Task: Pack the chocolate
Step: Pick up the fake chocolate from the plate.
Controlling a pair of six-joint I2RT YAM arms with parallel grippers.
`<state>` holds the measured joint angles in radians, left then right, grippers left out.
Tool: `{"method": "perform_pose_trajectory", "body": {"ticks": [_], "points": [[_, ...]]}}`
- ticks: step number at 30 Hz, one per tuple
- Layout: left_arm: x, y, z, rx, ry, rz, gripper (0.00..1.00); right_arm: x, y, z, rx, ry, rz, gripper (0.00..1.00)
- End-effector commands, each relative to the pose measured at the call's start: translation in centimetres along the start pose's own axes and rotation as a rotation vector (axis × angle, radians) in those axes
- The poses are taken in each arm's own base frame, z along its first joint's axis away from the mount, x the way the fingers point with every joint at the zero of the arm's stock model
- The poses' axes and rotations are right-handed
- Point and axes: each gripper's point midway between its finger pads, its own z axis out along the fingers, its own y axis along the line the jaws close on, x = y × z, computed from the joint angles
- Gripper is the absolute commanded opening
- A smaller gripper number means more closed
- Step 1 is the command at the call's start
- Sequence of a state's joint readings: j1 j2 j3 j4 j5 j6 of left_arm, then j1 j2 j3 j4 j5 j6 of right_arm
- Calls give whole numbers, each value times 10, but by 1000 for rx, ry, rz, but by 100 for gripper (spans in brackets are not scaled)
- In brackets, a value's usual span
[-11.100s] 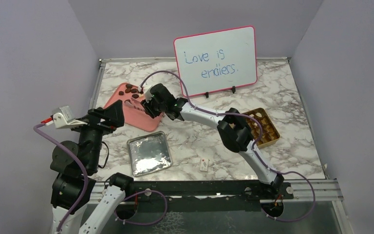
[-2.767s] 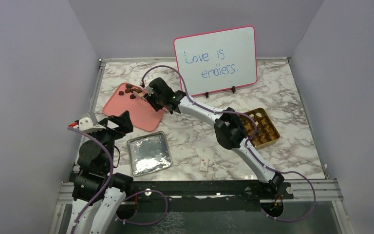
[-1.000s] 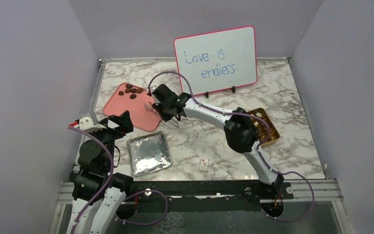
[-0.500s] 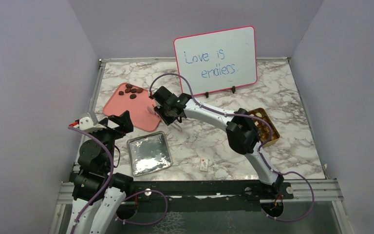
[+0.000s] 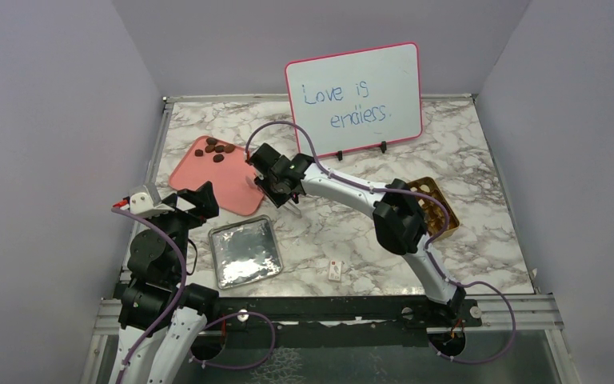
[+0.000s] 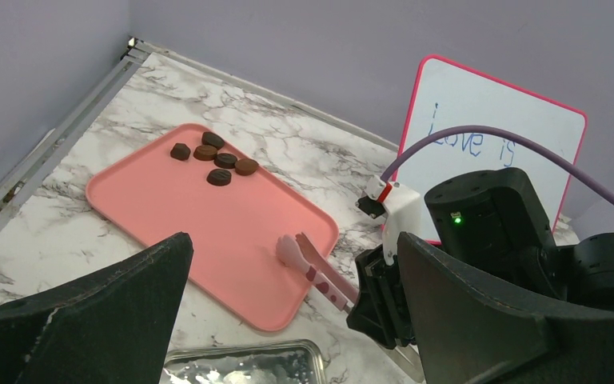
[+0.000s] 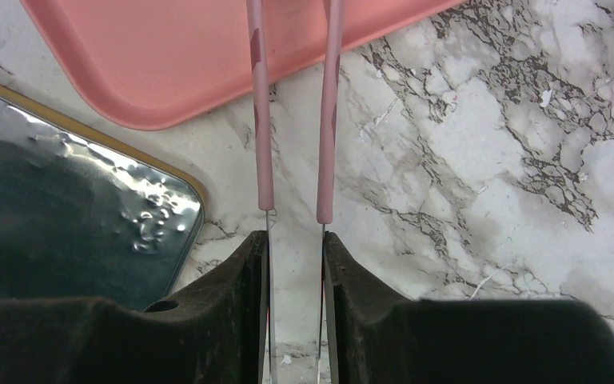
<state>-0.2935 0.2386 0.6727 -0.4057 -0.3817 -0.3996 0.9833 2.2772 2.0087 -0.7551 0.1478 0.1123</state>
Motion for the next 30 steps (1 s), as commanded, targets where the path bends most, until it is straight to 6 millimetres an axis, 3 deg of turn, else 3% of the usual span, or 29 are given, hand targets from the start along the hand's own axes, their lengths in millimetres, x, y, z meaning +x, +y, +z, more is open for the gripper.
{"method": "perform_pose_trajectory", "body": {"ticks": [1, 8, 21, 23, 30], "points": [[-8, -3, -2, 15, -26, -11, 99, -17, -3, -25, 30, -44, -8, 31], [-8, -3, -2, 14, -27, -11, 99, -19, 4, -46, -2, -72, -2, 31], [-7, -3, -2, 18, -25, -14, 99, 2, -17, -73, 86, -71, 53, 31], [-6, -3, -1, 18, -24, -15, 99, 9, -22, -80, 106, -65, 64, 31], [6, -9, 6, 36, 31, 6, 99, 62, -49, -112, 223, -5, 137, 31]]}}
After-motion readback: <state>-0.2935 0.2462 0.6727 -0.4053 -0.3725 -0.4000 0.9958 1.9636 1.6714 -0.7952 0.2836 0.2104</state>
